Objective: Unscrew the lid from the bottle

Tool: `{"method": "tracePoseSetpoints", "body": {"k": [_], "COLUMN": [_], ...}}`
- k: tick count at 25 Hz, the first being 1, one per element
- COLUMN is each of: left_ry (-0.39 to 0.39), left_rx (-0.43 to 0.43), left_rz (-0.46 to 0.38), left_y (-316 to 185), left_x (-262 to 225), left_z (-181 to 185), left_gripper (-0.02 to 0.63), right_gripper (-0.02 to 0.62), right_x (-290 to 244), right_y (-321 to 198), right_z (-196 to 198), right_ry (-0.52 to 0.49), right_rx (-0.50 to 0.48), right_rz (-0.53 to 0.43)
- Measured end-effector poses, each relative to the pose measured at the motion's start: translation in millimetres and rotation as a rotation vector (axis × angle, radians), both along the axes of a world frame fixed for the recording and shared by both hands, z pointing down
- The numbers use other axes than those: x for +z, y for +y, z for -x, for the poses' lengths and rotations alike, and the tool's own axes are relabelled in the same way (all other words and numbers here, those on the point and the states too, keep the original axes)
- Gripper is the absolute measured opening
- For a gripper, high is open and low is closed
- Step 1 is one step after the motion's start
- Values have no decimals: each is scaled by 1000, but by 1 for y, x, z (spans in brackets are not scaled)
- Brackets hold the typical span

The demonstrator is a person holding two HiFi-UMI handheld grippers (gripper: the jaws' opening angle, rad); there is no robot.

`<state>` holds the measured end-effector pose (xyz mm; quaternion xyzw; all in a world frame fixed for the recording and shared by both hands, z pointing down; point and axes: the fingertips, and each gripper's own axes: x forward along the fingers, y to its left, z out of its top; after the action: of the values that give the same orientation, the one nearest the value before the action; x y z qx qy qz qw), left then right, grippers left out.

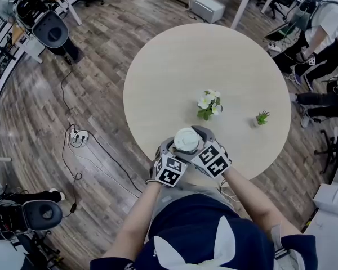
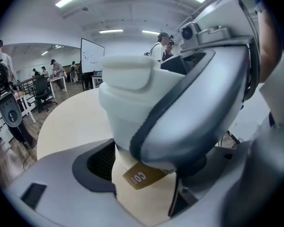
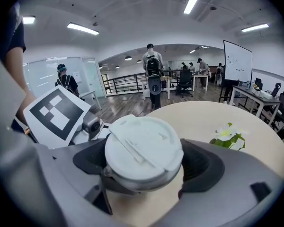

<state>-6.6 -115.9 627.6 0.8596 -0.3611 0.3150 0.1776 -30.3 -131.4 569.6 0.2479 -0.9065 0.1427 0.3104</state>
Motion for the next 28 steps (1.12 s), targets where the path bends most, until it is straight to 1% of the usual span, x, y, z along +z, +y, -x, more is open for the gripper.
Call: {"method": "tracePoseSetpoints", "body": {"k": [9, 15, 19, 22, 28], "left_ry": [0, 0, 0, 0, 3], "left_rx": [2, 2, 2, 2, 3], "left_rz": [5, 6, 3, 4, 4], "left_y": [-2, -2, -2, -3, -3], "left_x": [1, 1, 1, 2, 1], "left_z": [-1, -1, -3, -2, 0], "left_gripper": [341, 341, 341, 341, 341], "right_gripper": [459, 459, 459, 459, 459], "right_x": [-1, -4, -11, -13, -24], "right_y": [-4, -3, -3, -6, -9], "right_z": [-2, -2, -3, -5, -9], "right_ry": [-20, -9, -56, -59, -98], "right_rx": [7, -5, 17, 31, 58], "right_rz": [-11, -22, -2, 1, 28]}}
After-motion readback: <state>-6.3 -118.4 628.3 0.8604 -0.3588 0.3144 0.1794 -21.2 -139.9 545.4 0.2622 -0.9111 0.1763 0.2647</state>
